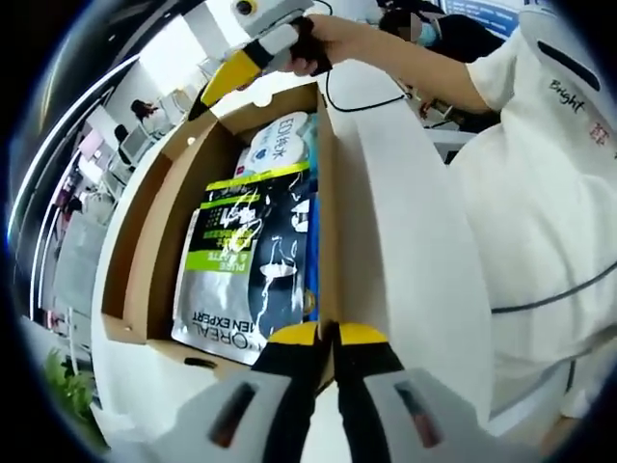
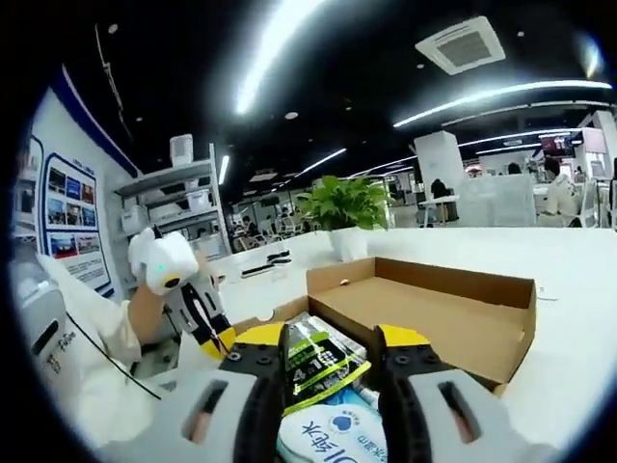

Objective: Operate the shoe box by opening the lid, removing the specified soft item, and placing it in the target area until the item is outside and the box remains undamaged.

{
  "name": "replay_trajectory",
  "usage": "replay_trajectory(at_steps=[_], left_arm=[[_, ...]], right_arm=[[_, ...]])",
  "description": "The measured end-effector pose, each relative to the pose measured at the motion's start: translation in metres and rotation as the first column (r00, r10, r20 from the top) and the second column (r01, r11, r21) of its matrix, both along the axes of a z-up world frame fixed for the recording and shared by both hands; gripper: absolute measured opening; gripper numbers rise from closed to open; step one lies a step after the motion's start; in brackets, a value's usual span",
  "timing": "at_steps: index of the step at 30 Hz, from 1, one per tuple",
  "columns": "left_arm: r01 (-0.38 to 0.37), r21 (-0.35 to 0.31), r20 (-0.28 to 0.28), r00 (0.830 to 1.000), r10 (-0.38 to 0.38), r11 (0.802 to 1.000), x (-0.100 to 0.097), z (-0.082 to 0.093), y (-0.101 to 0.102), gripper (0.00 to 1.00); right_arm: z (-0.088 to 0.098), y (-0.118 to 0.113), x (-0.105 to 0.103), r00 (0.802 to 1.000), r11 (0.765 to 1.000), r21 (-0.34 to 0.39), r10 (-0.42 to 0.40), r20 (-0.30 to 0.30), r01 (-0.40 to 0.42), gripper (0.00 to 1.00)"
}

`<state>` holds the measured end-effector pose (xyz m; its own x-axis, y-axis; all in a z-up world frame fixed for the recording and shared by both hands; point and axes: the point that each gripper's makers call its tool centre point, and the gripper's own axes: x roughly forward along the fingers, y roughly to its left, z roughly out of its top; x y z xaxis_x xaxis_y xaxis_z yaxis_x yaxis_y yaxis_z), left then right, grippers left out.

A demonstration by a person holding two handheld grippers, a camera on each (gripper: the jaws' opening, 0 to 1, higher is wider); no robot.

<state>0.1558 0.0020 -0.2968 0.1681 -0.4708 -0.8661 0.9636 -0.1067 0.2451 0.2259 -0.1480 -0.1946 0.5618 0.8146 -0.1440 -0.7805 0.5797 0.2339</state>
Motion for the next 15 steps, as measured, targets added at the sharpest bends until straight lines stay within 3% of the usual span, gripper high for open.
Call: replay_trajectory(at_steps=[4,5,9,13,15], left_arm=[[-0.008,-0.004,-0.009,1.0,0.008,1.0,0.001,0.0,0.0,0.04],[-0.007,-0.004,-0.009,1.0,0.007,1.0,0.0,0.0,0.0,0.04],[-0.004,-0.002,-0.004,1.0,0.004,1.0,0.0,0.0,0.0,0.05],[-0.004,-0.003,-0.002,1.0,0.004,1.0,0.0,0.0,0.0,0.05],[-0.005,-0.003,-0.004,1.0,0.005,1.0,0.0,0.0,0.0,0.05]], right_arm=[[-0.006,0.004,-0.007,0.995,0.998,0.002,0.07,-0.077,-0.07,0.31],[-0.01,0.007,-0.012,0.987,0.995,0.01,0.1,-0.129,-0.1,0.31],[-0.015,0.008,-0.009,0.969,0.993,0.035,0.115,-0.22,-0.109,0.31],[-0.022,0.007,-0.003,0.954,0.994,0.007,0.104,-0.282,-0.107,0.32],[-0.025,0.01,-0.005,0.958,0.992,-0.048,0.1,-0.267,-0.117,0.37]])
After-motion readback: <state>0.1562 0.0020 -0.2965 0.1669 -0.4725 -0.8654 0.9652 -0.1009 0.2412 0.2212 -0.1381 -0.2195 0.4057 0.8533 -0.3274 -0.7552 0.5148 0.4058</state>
